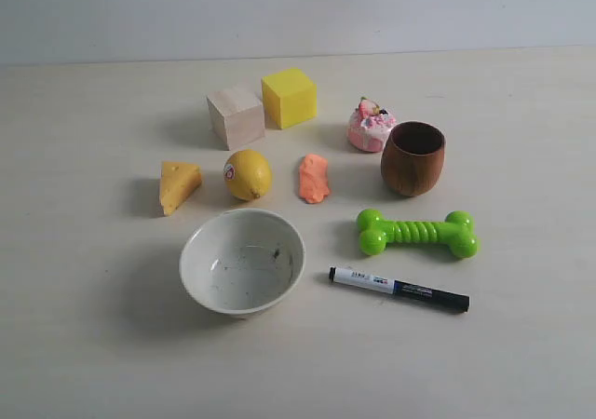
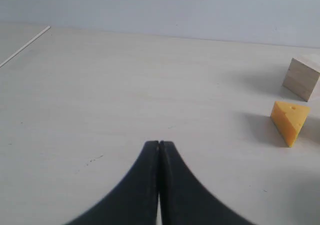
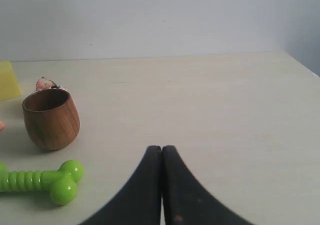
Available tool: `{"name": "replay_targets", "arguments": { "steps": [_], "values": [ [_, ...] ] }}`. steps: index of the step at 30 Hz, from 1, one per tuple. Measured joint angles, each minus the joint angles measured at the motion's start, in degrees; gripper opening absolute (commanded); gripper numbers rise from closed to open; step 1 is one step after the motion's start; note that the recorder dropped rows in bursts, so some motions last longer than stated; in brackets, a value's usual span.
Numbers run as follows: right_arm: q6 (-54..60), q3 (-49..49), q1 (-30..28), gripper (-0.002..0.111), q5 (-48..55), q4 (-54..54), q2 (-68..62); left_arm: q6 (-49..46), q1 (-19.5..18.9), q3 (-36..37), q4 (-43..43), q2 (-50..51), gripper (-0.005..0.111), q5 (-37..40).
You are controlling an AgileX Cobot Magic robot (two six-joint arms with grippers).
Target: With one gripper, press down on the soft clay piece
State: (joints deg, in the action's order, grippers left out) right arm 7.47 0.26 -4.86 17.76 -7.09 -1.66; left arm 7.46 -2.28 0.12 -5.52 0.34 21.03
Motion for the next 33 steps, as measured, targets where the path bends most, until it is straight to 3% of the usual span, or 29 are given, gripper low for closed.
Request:
{"name": "replay_targets", "arguments": {
  "steps": [25,33],
  "values": [
    [0.00,0.00,0.00,0.000,0.00,0.00,0.00,0.00,0.00,0.00,0.00,0.00,0.000,-0.50],
    [0.00,0.00,0.00,0.000,0.00,0.00,0.00,0.00,0.00,0.00,-0.12,0.00,0.000,-13.30]
  ]
}}
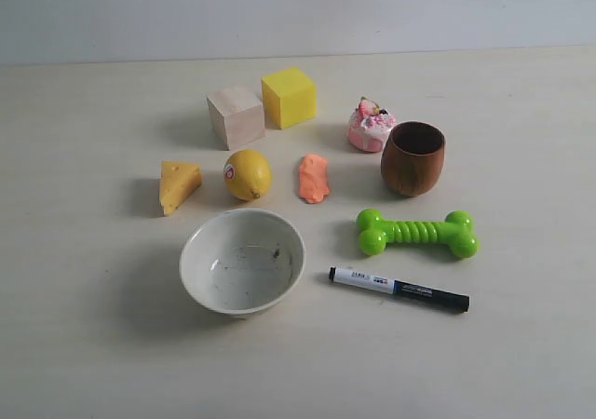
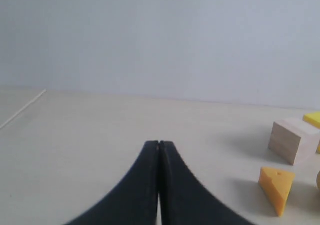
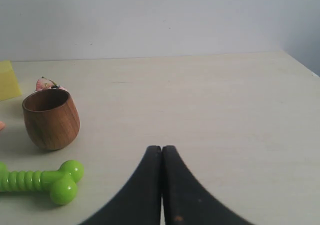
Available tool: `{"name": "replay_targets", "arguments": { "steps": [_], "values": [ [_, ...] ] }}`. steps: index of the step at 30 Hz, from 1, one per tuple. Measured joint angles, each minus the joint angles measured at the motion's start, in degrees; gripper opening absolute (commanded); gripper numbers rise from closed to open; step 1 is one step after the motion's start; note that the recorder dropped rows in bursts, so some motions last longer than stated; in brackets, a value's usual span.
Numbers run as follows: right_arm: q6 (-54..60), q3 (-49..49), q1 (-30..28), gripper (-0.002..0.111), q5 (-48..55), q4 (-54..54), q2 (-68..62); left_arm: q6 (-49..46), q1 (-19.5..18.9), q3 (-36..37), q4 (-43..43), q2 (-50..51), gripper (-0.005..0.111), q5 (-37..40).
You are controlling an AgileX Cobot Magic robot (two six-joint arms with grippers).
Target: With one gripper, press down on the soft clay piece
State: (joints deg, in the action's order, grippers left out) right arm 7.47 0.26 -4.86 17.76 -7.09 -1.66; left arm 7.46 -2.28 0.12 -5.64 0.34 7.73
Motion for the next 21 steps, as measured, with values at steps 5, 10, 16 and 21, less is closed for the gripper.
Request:
{"name": "replay_targets", "arguments": {
  "steps": [5,10,16,21],
  "values": [
    [0.00,0.00,0.00,0.000,0.00,0.00,0.00,0.00,0.00,0.00,-0.09,0.00,0.000,-2.66],
    [0.00,0.00,0.00,0.000,0.00,0.00,0.00,0.00,0.00,0.00,-0.09,0.00,0.000,-2.80],
    [0.00,0.00,0.00,0.000,0.00,0.00,0.00,0.55,0.00,0.00,-0.09,0.00,0.000,-3.34],
    [0.00,0.00,0.00,0.000,0.00,0.00,0.00,3.90,0.00,0.00,-0.09,0.00,0.000,-8.04]
  ]
}}
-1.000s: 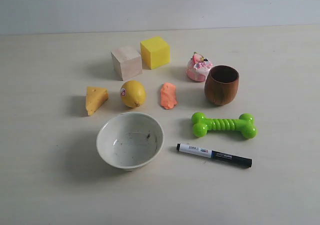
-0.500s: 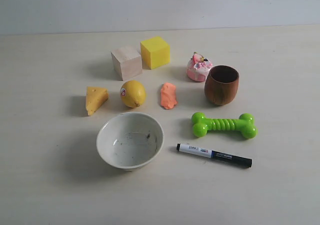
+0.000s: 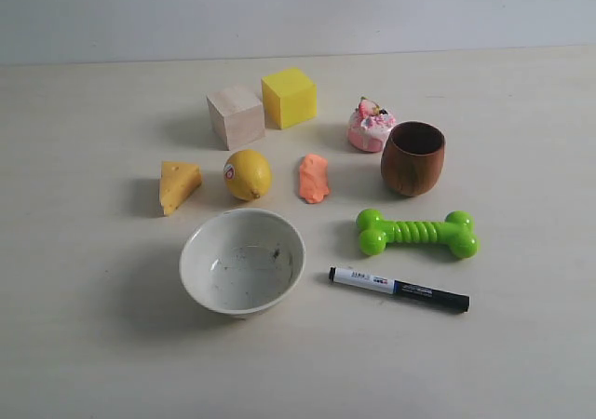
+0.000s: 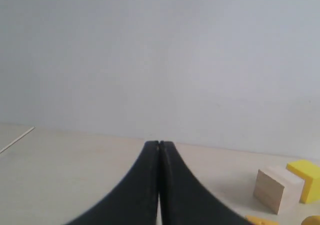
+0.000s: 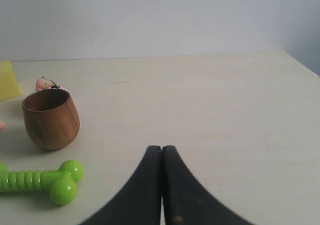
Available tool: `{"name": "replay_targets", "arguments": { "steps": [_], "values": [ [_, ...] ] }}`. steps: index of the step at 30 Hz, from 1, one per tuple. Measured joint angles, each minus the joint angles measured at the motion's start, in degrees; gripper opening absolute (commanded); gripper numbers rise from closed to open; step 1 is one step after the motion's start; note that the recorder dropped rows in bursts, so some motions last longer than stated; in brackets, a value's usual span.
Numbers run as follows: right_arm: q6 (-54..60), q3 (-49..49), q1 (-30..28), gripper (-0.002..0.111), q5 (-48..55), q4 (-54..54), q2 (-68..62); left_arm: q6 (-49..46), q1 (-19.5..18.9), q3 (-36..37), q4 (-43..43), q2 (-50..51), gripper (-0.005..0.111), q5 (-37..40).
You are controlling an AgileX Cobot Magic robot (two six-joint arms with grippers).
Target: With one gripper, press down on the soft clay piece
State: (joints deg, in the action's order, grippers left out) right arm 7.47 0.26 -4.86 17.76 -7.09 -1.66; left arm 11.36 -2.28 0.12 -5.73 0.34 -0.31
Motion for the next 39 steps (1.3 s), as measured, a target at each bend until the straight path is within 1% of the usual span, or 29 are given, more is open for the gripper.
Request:
{"name": "replay_targets", "arguments": {
  "steps": [4,9,13,16,19,22,25,28,30,33,35,36,39],
  "values": [
    [0.00,0.00,0.00,0.000,0.00,0.00,0.00,1.90,0.00,-3.23,0.00,0.00,0.000,0.00],
    [0.00,0.00,0.00,0.000,0.00,0.00,0.00,1.36,0.81,-12.30,0.00,3.01,0.000,2.46],
    [0.00,0.00,0.00,0.000,0.00,0.00,0.00,-0.35,1.75,-21.82,0.00,10.65,0.000,7.49],
    [0.00,0.00,0.00,0.000,0.00,0.00,0.00,-1.88,3.28,-29.34,0.00,17.48,0.000,12.08],
    [0.00,0.00,0.00,0.000,0.00,0.00,0.00,-5.50,5.68,-36.37,0.72,24.50,0.000,15.76],
    [0.00,0.00,0.00,0.000,0.00,0.00,0.00,-11.36,9.09,-43.38,2.89,31.67,0.000,19.38],
    [0.00,0.00,0.00,0.000,0.00,0.00,0.00,-20.45,13.19,-49.85,6.30,38.23,0.000,24.48],
    [0.00,0.00,0.00,0.000,0.00,0.00,0.00,-29.53,16.67,-55.86,10.44,44.76,0.000,31.54],
    [0.00,0.00,0.00,0.000,0.00,0.00,0.00,-35.48,18.57,-59.57,14.66,49.13,0.000,37.68],
    [0.00,0.00,0.00,0.000,0.00,0.00,0.00,-42.35,20.04,-63.49,21.99,54.66,0.000,47.04],
    [0.00,0.00,0.00,0.000,0.00,0.00,0.00,-45.61,20.39,-64.59,27.85,57.01,0.000,52.64],
    [0.00,0.00,0.00,0.000,0.00,0.00,0.00,-46.60,20.39,-64.73,30.55,57.62,0.000,54.38],
    [0.00,0.00,0.00,0.000,0.00,0.00,0.00,-47.73,20.58,-64.96,36.30,58.55,0.000,56.39]
  ]
}}
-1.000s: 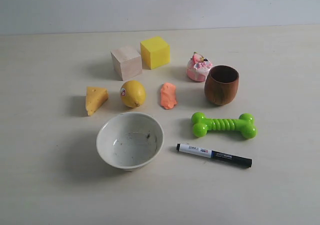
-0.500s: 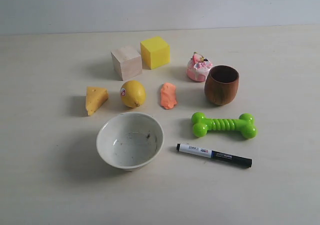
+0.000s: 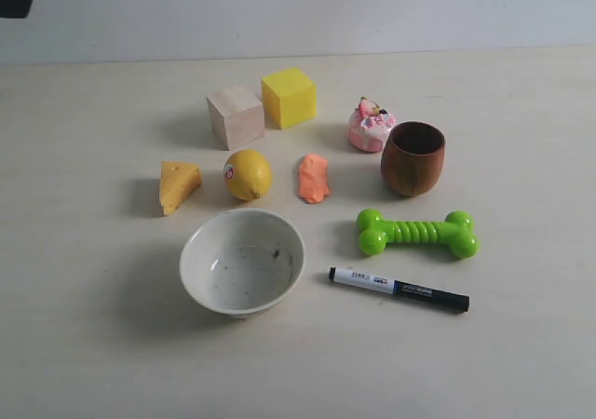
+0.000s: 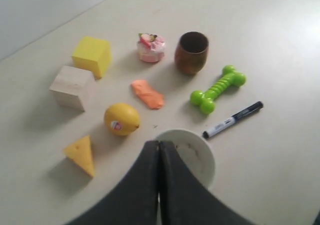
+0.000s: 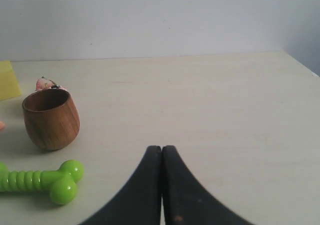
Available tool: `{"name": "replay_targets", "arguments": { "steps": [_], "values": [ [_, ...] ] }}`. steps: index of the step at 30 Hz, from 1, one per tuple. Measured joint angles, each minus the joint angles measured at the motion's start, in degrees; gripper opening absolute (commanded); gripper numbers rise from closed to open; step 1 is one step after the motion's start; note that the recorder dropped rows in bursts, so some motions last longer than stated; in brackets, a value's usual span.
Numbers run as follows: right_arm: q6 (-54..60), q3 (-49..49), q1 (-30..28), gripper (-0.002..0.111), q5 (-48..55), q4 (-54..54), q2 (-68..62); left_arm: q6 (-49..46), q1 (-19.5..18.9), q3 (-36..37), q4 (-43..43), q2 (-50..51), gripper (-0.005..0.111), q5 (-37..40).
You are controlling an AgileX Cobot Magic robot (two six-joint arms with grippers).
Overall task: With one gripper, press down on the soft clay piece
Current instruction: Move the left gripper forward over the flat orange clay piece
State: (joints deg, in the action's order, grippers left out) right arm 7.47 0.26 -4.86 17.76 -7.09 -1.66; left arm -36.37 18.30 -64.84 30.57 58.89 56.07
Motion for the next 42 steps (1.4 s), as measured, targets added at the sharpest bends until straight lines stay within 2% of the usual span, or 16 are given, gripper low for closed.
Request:
{"name": "replay_targets", "arguments": {
  "steps": [5,14,23,27,31,36,42],
  "values": [
    [0.00,0.00,0.00,0.000,0.00,0.00,0.00,-0.50,0.00,-0.16,5.48,0.00,0.000,0.54],
    [0.00,0.00,0.00,0.000,0.00,0.00,0.00,-1.57,0.00,-0.25,6.73,0.45,0.000,-2.34],
    [0.00,0.00,0.00,0.000,0.00,0.00,0.00,-7.27,0.45,-0.25,6.73,10.29,0.000,-8.79],
    [0.00,0.00,0.00,0.000,0.00,0.00,0.00,-13.10,3.52,-0.40,5.93,18.02,0.000,-10.25],
    [0.00,0.00,0.00,0.000,0.00,0.00,0.00,-15.02,9.12,-2.68,-0.99,24.25,0.000,-10.69],
    [0.00,0.00,0.00,0.000,0.00,0.00,0.00,-13.90,16.47,-9.63,-10.77,31.97,0.000,-10.79],
    [0.00,0.00,0.00,0.000,0.00,0.00,0.00,-8.52,21.54,-21.35,-18.93,39.95,0.000,-6.62]
  ]
}}
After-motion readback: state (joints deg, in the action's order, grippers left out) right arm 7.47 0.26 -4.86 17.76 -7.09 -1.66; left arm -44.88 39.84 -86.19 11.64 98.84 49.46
